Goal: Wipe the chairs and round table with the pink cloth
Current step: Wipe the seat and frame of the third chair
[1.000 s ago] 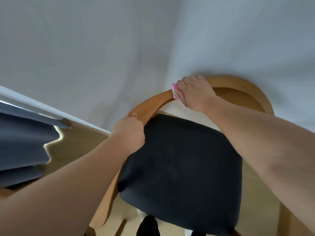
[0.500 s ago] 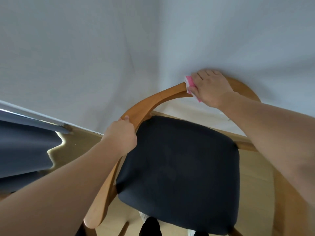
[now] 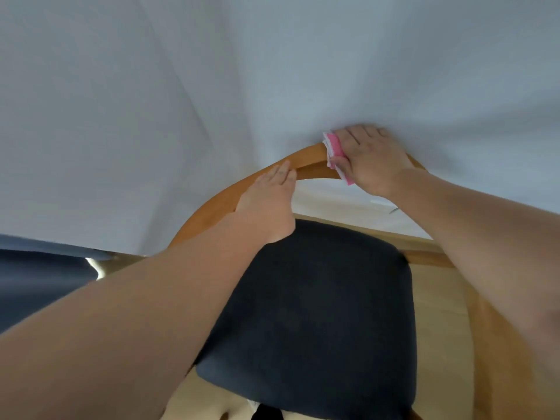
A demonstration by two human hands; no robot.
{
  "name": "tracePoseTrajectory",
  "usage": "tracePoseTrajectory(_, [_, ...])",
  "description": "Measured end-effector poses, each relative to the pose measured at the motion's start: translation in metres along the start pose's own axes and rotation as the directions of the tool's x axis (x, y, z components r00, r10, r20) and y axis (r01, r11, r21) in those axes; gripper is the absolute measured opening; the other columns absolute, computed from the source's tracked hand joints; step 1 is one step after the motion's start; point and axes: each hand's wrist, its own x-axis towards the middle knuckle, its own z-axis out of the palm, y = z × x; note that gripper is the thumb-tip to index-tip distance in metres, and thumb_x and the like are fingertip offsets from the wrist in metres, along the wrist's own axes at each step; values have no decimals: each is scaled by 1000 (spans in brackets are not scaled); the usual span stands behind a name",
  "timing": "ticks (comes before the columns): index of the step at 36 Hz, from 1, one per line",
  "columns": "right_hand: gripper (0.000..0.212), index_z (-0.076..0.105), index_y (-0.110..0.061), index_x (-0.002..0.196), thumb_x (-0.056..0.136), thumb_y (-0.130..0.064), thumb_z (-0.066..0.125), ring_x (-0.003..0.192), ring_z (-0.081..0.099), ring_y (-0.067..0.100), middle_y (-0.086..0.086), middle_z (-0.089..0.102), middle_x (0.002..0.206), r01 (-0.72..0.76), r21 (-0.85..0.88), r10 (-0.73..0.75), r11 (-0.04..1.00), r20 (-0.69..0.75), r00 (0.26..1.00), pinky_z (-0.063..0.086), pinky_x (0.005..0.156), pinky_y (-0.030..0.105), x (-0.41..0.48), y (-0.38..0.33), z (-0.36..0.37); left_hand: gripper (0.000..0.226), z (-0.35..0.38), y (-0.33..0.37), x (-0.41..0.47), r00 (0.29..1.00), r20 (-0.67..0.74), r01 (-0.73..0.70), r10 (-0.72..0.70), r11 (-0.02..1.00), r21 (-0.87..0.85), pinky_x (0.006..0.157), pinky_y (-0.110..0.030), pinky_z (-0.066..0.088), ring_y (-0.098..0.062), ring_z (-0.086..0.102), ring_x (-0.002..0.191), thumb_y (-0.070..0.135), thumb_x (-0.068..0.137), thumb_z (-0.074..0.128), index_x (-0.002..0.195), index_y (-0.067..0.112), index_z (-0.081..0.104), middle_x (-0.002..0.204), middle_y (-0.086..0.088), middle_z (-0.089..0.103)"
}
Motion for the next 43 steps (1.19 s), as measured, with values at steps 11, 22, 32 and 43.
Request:
tracePoseTrajectory(11, [69, 31, -12, 147, 96, -55, 14, 122, 49, 32, 13, 50, 135, -52, 106, 52, 993, 10, 999, 38, 103, 44, -18, 22, 7, 95, 5, 33, 36, 997, 70, 33, -23, 990, -138, 108, -23, 20, -7, -7, 143, 6, 81, 55, 150, 24, -8, 156, 10, -18])
tracePoseTrajectory(22, [68, 20, -11, 151, 97, -52, 23, 126, 47, 29, 13, 46, 141, -177, 258, 185, 950, -4, 983, 39, 107, 42, -63, 54, 34, 95, 11, 35, 38, 999, 18, 46, -44, 995, -85, 94, -21, 40, -10, 8, 144, 15, 82, 57, 150, 25, -8, 155, 13, -16])
tracePoseTrajectory(32, [65, 22, -10, 150, 99, -51, 30, 120, 51, 30, 13, 49, 137, -153, 281, 187, 947, -95, 978, 42, 101, 41, -67, 58, 45, 80, 12, 85, 54, 978, -166, -111, 123, 991, 80, 113, -30, -4, -16, -9, 145, 11, 86, 48, 151, 19, 1, 159, -1, -7])
tracePoseTrajectory(43, [62, 22, -8, 145, 98, -48, 30, 105, 55, 27, 13, 51, 124, -287, 309, 293, 907, 27, 956, 48, 92, 38, -114, 73, 74, 89, 19, 102, 68, 994, -73, -73, 76, 996, 43, 108, -25, -5, -12, -12, 143, 3, 83, 51, 150, 20, -5, 157, 2, -14])
